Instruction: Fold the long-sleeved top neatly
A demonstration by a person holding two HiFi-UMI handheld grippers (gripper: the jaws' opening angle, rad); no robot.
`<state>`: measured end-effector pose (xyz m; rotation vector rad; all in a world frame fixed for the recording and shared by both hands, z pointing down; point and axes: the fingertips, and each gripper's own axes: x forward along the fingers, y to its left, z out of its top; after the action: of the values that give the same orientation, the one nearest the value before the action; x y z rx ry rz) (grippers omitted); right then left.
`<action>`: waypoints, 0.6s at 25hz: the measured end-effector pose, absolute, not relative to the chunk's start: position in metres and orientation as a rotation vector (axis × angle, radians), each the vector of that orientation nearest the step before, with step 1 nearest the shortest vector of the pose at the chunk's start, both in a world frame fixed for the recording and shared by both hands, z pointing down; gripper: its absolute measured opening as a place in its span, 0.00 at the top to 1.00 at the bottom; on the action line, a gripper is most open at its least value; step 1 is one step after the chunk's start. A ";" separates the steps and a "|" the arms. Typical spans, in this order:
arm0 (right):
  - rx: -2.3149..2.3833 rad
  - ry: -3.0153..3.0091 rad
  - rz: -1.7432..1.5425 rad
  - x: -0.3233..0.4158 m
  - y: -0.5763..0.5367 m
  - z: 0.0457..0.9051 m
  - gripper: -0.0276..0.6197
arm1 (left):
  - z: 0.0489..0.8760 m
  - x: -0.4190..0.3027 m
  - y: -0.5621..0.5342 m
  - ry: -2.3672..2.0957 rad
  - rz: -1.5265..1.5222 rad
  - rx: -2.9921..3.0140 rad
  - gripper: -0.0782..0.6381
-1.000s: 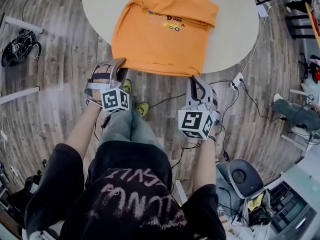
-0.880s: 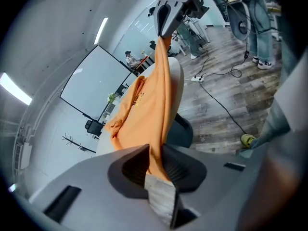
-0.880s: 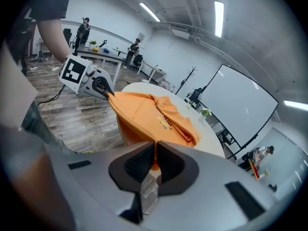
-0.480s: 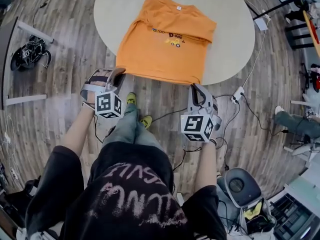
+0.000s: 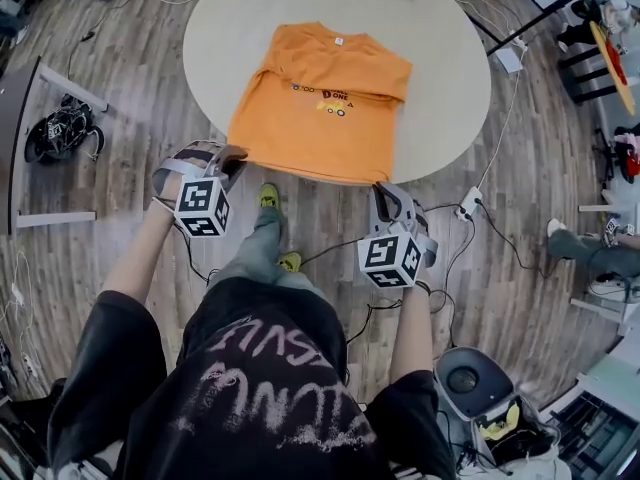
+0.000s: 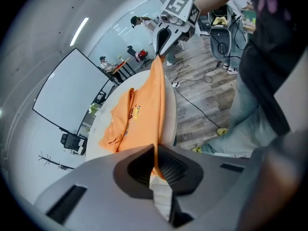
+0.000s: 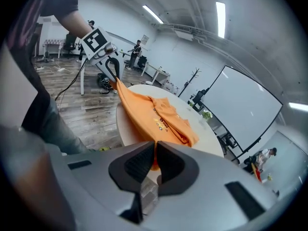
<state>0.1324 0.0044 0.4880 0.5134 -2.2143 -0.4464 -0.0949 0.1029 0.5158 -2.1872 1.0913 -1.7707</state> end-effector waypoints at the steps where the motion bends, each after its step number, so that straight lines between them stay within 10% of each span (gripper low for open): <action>1: 0.514 -2.214 -0.444 0.133 0.000 0.487 0.92 | 0.513 -0.095 0.098 1.074 -1.767 -2.206 0.85; 15: 0.543 -2.225 -0.415 0.099 -0.101 0.455 0.92 | 0.469 -0.138 -0.016 1.017 -1.701 -2.365 0.85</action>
<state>0.0993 -0.1011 0.4553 0.5430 -2.2249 -0.4149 -0.1375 -0.0158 0.4692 -2.3654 1.0173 -1.7008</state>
